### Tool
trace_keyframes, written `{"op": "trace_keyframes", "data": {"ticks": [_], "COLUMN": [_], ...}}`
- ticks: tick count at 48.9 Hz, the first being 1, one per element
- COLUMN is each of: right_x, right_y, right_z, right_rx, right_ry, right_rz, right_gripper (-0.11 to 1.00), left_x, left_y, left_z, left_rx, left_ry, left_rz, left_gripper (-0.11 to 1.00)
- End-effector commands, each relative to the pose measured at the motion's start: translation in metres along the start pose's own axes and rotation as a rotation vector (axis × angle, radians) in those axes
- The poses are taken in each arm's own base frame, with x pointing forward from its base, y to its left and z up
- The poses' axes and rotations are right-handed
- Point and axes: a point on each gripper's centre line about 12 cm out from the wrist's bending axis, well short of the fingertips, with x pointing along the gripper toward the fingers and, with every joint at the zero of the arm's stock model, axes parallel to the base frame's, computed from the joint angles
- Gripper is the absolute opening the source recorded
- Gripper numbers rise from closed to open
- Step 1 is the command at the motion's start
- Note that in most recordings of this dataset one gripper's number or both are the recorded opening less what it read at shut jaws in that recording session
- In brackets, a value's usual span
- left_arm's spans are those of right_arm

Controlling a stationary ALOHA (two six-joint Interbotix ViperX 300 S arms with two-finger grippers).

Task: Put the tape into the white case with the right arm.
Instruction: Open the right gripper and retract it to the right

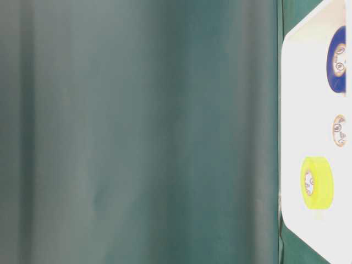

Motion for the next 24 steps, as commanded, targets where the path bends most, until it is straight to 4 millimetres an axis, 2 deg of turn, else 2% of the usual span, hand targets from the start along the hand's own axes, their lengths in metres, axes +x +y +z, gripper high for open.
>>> {"op": "trace_keyframes", "data": {"ticks": [1, 14, 24], "right_x": [0.001, 0.005, 0.017], "right_y": [0.001, 0.005, 0.013], "right_z": [0.006, 0.007, 0.013], "right_rx": [-0.008, -0.015, -0.029], "right_ry": [-0.012, 0.001, 0.039], "right_rz": [0.006, 0.03, 0.073], "right_gripper": [0.58, 0.58, 0.58], "left_x": [0.001, 0.001, 0.001], "left_y": [0.0, 0.0, 0.0], "left_z": [0.004, 0.004, 0.004], "left_rx": [0.001, 0.001, 0.001], "left_ry": [-0.006, -0.008, -0.008], "left_rz": [0.003, 0.003, 0.003], "left_gripper": [0.0, 0.0, 0.0]}}
